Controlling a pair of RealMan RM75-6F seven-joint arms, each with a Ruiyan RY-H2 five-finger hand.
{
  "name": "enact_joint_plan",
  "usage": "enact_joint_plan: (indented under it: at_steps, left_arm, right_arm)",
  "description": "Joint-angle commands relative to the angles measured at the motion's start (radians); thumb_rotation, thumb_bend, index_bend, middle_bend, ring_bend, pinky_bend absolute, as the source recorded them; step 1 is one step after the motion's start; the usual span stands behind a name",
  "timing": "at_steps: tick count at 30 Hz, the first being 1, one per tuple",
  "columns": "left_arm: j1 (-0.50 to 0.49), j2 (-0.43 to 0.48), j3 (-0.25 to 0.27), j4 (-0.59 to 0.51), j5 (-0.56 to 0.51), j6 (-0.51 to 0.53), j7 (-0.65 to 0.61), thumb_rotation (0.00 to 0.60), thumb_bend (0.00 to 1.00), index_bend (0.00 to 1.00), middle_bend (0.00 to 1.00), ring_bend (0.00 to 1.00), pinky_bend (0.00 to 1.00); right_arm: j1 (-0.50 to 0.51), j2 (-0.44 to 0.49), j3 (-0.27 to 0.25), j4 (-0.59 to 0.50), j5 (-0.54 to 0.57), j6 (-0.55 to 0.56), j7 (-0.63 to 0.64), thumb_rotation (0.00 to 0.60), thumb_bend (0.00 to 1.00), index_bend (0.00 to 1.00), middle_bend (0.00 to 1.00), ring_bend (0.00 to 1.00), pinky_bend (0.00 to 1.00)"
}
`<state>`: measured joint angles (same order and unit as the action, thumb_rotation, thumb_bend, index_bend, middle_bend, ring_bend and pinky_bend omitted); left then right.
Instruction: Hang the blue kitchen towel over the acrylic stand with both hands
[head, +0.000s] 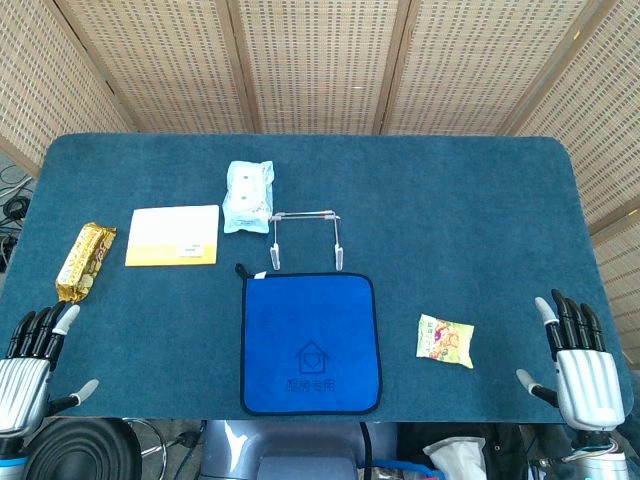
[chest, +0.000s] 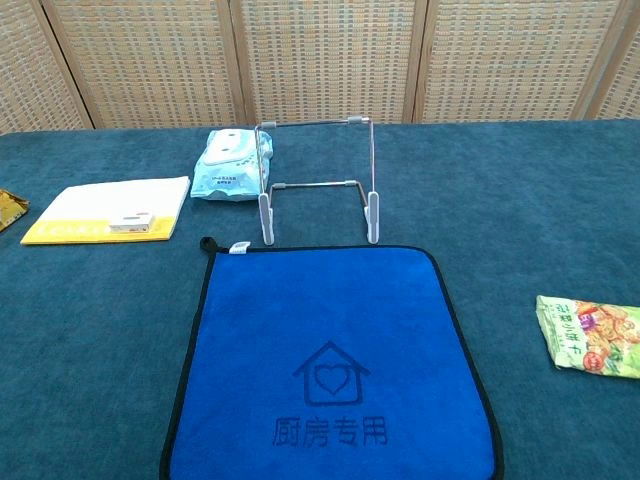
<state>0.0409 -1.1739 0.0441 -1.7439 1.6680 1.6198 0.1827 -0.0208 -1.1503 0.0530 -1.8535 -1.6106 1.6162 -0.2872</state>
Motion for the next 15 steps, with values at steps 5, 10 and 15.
enact_joint_plan:
  at_steps: [5,10,15]
  left_arm:
    - [-0.001,-0.001,-0.002,0.002,-0.006,-0.006,-0.002,0.600,0.00,0.00,0.00,0.00,0.00]
    - [-0.003,0.000,-0.004,-0.001,-0.006,-0.007,-0.004,0.600,0.00,0.00,0.00,0.00,0.00]
    - [-0.001,0.001,-0.003,0.001,-0.005,-0.004,-0.008,0.600,0.00,0.00,0.00,0.00,0.00]
  right_arm:
    - [0.002,0.000,-0.002,-0.001,0.008,-0.010,-0.001,0.600,0.00,0.00,0.00,0.00,0.00]
    - [0.013,0.005,-0.008,-0.001,0.009,-0.039,0.006,0.600,0.00,0.00,0.00,0.00,0.00]
    - [0.055,0.006,-0.012,0.027,-0.023,-0.095,0.023,0.600,0.00,0.00,0.00,0.00,0.00]
